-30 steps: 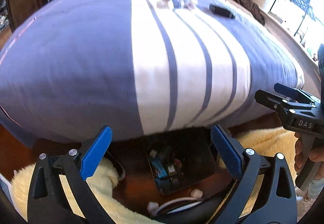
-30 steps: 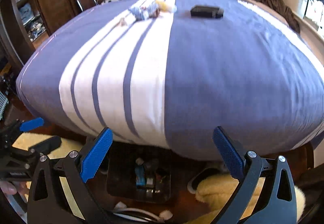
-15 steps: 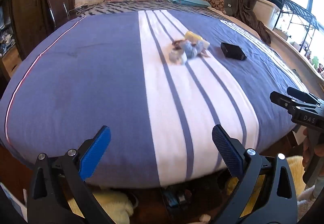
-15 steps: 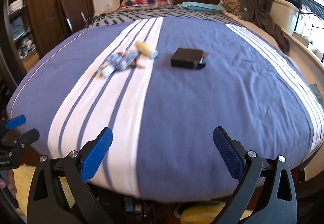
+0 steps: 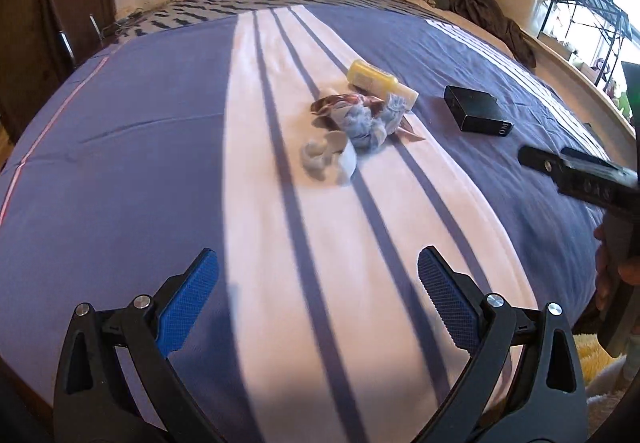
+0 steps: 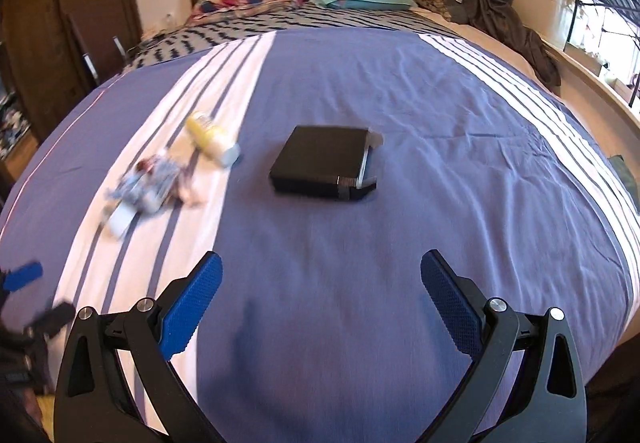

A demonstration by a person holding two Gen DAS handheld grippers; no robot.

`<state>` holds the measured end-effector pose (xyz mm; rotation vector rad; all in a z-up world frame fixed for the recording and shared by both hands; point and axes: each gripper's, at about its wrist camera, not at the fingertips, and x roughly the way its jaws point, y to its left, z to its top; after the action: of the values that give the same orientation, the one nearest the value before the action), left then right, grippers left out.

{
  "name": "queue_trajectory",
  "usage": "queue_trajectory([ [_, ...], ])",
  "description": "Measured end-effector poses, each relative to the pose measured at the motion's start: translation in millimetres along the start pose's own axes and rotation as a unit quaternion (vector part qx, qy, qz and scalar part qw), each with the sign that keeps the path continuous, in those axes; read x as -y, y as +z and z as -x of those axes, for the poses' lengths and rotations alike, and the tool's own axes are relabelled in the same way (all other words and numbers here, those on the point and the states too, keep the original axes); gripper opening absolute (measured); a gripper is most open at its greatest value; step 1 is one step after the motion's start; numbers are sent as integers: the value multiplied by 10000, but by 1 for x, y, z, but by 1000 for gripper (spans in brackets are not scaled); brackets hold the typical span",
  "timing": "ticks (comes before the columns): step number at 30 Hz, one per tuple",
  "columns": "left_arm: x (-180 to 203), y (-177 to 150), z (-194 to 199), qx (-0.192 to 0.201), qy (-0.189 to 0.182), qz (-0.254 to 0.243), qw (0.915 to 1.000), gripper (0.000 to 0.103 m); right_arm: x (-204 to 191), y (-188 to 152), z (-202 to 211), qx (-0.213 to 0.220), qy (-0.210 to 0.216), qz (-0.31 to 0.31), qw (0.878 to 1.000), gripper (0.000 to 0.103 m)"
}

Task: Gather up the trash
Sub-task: 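Grasp the white ribbon with the left tool while the right tool grasps the black box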

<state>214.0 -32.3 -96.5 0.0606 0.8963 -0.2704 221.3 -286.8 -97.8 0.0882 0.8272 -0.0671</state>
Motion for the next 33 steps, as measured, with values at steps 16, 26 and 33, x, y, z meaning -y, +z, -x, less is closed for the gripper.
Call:
queue_trajectory([
  [16,-3,50,-67,-242,-252,-48,9994,75,-16,62,-82,-296,-426,-81,9986,99],
  [26,-13,55,-67,-159,-164,-125,9997,22,-14,55,-96,-495,-348,12,9982,80],
  [33,-14,34,-46,-145,-184,-101,9997,11,-19,37,-67,-425,-83,173,9989,79],
])
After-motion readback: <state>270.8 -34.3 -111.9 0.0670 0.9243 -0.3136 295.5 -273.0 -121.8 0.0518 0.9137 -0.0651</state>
